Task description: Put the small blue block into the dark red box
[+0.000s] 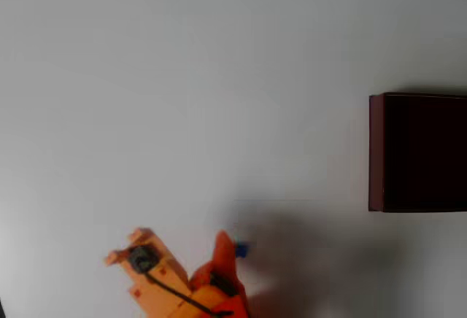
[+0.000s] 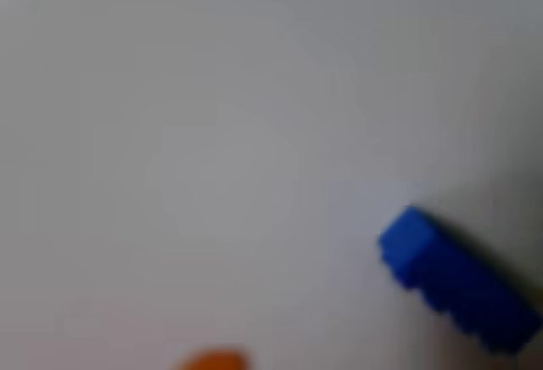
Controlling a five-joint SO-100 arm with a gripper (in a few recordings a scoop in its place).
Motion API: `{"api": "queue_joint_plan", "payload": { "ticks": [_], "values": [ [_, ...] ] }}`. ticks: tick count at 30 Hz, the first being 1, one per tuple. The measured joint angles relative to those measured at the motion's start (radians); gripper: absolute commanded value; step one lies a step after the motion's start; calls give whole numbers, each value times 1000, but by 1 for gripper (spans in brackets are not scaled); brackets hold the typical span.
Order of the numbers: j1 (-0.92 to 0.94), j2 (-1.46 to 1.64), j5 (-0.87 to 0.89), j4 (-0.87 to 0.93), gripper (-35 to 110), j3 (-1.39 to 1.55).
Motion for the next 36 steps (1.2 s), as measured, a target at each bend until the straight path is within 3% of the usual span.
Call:
{"api": "queue_joint_plan", "payload": {
  "ticks": [6,9,18,23,28,31,36],
  "values": [
    [55,-305,374,117,31,-336],
    [98,-337,588,132,31,-359],
    [356,-337,983,133,30,-318],
    [325,-319,1342,97,28,-238],
    [160,-244,1713,-64,27,-101],
    [141,-245,1801,-169,27,-64],
    [204,-341,1805,-176,28,-97]
  ]
}}
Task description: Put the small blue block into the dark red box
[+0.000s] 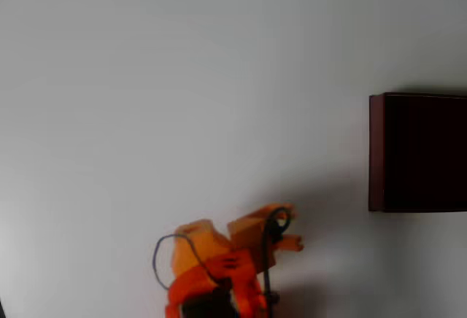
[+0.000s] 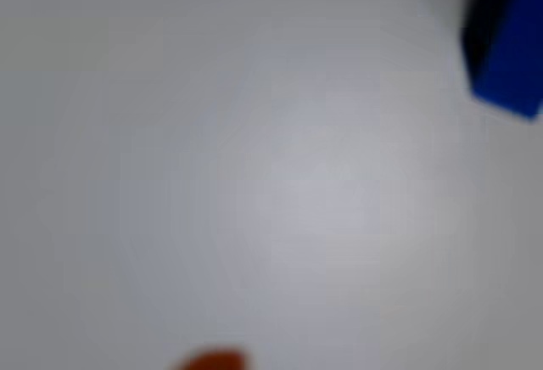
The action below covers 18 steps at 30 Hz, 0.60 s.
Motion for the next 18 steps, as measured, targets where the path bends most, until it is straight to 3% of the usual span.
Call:
{"api": "queue_joint_plan", "payload": {
  "ticks": [9,18],
  "values": [
    [109,-64,-49,-11,29,23],
    [51,-3,15,-166,29,189]
  ]
}}
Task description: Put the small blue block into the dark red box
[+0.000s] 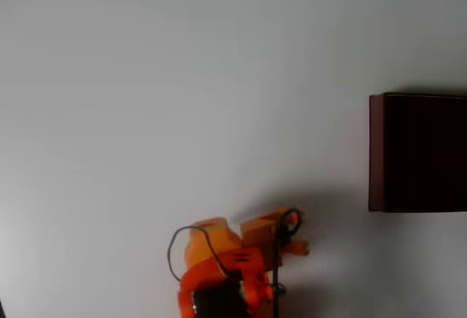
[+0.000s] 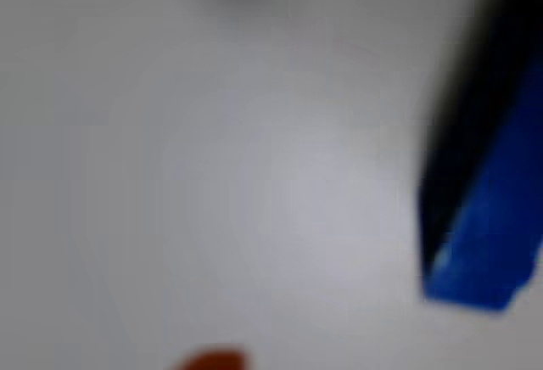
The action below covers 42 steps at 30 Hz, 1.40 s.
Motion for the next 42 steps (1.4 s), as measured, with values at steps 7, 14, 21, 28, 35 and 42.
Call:
{"api": "queue_joint_plan", "payload": {
  "ticks": [7,14,21,28,35,42],
  "values": [
    [20,-32,-6,-28,29,11],
    [34,-81,-14,-104,29,43],
    [61,-74,-48,-198,4,123],
    [132,72,-156,-339,0,298],
    [212,110,-275,-256,0,304],
    [523,-276,-907,75,0,-249]
  ]
}}
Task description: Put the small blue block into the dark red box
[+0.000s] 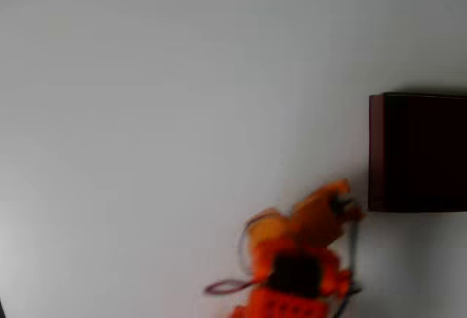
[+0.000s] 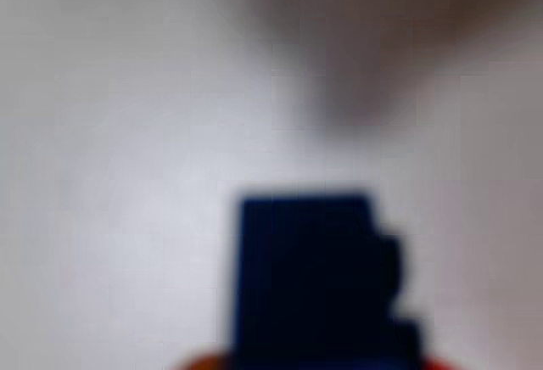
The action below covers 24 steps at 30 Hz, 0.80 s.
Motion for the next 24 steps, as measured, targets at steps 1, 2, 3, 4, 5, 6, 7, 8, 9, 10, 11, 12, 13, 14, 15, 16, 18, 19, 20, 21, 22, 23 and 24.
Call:
{"api": "queue_joint_plan", "payload": {
  "ticks": [1,2,3,4,5,6,7,8,9,10,11,12,13,14,15,16,18,19,20,21,22,23,24],
  "values": [
    [46,-91,-118,44,0,-127],
    [92,-175,-239,89,0,-247],
    [132,-245,-353,94,0,-356],
    [172,-296,-469,75,0,-445],
    [210,-330,-580,72,0,-517],
    [245,-348,-675,74,0,-568],
    [279,-359,-761,58,0,-595],
    [310,-367,-833,37,0,-618],
    [339,-368,-896,5,0,-632],
    [365,-382,-950,-26,0,-650],
    [388,-397,-992,-58,0,-663],
    [408,-420,-1032,-97,0,-667],
    [428,-453,-1071,-138,0,-667],
    [442,-480,-1101,-186,0,-667],
    [459,-506,-1129,-244,0,-655],
    [477,-529,-1158,-304,0,-637],
    [505,-589,-1200,-402,12,-617],
    [518,-615,-1218,-436,19,-604],
    [525,-638,-1229,-456,22,-600],
    [528,-661,-1235,-471,23,-598],
    [528,-680,-1250,-485,24,-595],
    [525,-686,-1266,-488,25,-597],
    [518,-686,-1279,-488,25,-597]
  ]
}}
